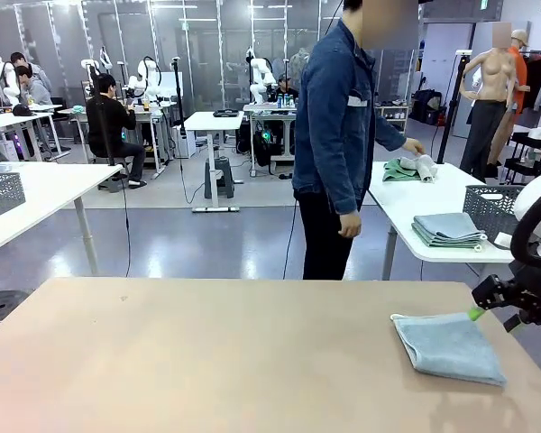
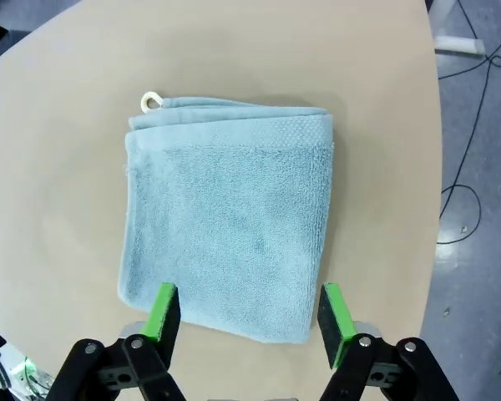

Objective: Fold the towels and place them in the basket.
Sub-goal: Place the folded Towel with hook on the right side of the table, then when a person lays out a Towel with hook on the table, fold it in half twice.

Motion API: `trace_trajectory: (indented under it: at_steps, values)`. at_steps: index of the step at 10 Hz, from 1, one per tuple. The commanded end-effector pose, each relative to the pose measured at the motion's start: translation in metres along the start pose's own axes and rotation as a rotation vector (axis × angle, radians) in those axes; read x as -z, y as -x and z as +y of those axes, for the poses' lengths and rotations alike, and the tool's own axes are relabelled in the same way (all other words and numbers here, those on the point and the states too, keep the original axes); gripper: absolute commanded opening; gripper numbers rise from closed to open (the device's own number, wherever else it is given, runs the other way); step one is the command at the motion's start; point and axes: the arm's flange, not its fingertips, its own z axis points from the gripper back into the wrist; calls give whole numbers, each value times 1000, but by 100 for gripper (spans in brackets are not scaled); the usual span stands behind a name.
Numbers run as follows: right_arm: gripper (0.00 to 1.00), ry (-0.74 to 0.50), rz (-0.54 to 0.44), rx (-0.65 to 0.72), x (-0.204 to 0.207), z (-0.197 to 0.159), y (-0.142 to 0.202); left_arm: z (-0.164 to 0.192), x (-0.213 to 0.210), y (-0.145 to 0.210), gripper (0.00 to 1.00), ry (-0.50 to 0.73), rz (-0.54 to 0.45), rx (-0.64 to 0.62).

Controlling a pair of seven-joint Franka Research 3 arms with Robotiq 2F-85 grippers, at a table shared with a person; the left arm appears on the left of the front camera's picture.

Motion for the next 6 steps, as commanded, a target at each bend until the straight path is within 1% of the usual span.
trace_trajectory:
  at_steps: [1,6]
  values:
    - [83,-5,1,6,0,-2,-1,-1,1,1,100,-12,5,0]
    - [83,-5,1,6,0,-2,-1,-1,1,1,100,-12,5,0]
